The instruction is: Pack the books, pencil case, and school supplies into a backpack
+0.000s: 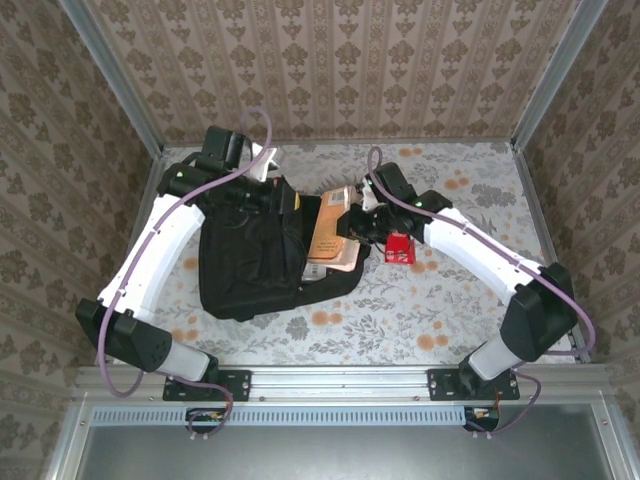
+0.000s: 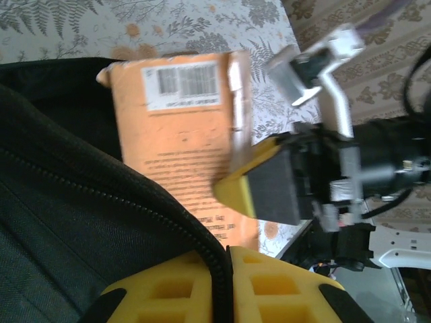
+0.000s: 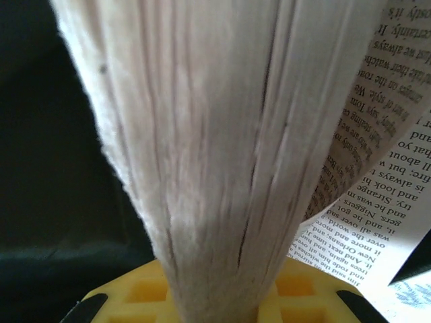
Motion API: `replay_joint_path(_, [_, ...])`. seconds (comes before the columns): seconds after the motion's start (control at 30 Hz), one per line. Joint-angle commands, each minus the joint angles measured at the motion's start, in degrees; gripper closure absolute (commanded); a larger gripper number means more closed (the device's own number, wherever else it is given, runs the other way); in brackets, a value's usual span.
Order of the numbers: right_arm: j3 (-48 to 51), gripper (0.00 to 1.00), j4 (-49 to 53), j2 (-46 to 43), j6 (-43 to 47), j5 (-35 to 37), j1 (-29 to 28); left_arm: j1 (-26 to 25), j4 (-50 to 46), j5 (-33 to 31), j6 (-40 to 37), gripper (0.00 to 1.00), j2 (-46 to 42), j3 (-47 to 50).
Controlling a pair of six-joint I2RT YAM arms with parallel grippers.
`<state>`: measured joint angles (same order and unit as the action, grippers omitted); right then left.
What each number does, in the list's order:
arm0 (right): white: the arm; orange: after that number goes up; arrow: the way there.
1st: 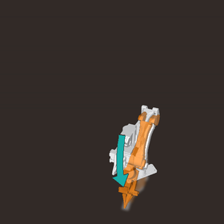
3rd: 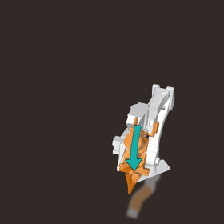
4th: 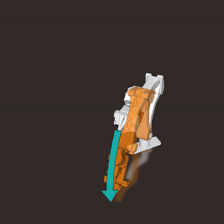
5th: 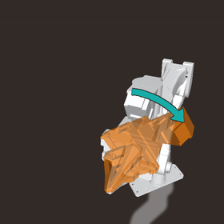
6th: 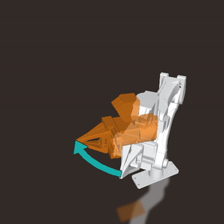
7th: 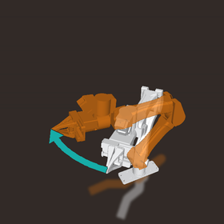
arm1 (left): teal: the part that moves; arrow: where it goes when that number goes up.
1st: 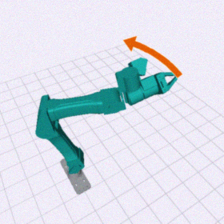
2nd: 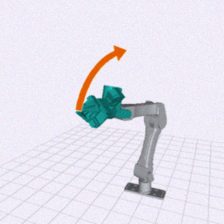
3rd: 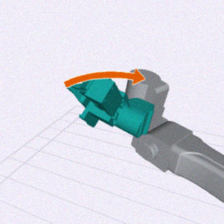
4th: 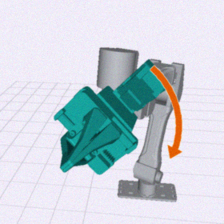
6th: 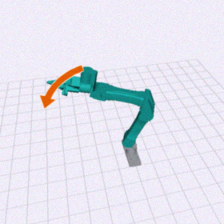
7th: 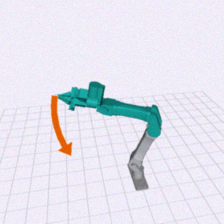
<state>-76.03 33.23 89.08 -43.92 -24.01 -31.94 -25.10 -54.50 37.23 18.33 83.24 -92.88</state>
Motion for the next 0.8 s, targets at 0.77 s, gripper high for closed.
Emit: replay_joint_path(0.77, [-3.9, 0.94, -40.8, 23.6, -22.0, -17.2, -7.8, -6.5, 3.3, 10.4, 1.4, 0.85, 0.3, -7.3])
